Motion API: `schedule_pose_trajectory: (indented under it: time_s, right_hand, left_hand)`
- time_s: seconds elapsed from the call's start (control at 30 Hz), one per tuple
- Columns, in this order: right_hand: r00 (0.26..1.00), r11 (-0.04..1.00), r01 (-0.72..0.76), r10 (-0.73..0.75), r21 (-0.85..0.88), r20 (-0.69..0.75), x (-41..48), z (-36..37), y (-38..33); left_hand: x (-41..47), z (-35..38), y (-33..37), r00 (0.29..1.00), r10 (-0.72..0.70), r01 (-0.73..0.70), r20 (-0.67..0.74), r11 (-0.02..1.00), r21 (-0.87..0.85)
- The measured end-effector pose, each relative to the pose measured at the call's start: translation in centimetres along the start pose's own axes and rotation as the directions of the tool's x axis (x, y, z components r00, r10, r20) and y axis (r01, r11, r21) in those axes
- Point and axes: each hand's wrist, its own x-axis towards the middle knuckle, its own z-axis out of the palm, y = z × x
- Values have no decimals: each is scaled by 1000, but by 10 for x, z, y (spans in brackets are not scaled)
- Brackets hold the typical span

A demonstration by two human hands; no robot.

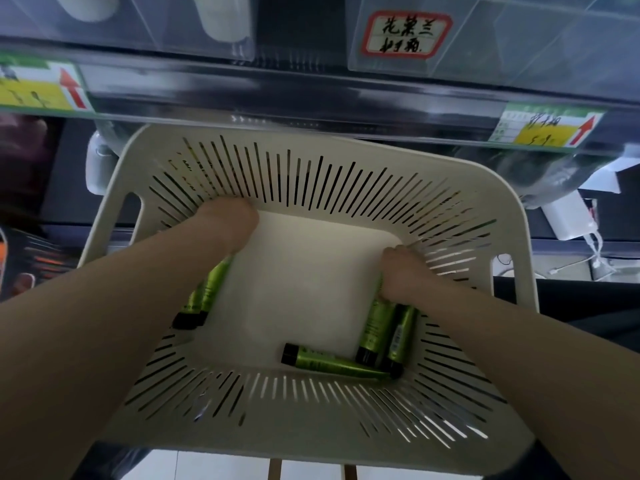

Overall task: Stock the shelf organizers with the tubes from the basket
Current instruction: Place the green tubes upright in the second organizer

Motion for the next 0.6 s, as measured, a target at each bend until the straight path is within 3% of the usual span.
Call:
schedule_pose_trajectory:
  time_s: [0.17, 0.47, 0.6]
  right_hand:
    - [1000, 1000, -4, 5, -22, 19, -2, -3, -2]
    - [999, 991, 13, -19, 136, 45, -13, -18, -2]
    - [998, 976, 25, -39, 217, 59, -23, -24, -2]
  left_hand:
    - [-7, -3, -2, 996, 23, -12, 87, 993, -116]
    - [-25, -16, 3, 996, 83, -71, 45, 972, -226]
    - [-36, -20, 7, 995, 94, -102, -45, 965, -243]
